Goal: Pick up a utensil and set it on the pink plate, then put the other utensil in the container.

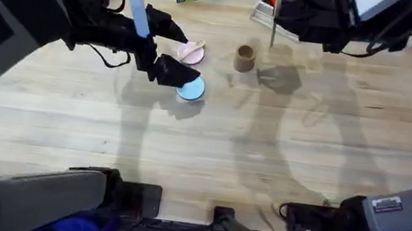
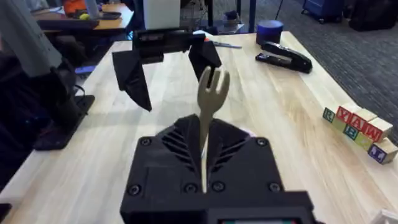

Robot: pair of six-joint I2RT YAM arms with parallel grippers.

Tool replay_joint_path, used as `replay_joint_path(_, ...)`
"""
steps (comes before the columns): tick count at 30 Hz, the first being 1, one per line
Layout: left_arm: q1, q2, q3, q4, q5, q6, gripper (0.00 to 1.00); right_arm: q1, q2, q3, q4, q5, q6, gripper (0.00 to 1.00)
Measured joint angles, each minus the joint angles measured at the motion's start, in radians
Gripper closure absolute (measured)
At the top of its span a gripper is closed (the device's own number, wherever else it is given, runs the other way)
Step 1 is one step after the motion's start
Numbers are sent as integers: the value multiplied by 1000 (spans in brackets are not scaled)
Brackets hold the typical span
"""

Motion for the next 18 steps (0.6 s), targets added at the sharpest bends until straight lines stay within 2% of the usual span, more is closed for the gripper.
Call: replay_joint_path(18,0,0,0,0,0,0,6,25,139,0,210,0,0,968)
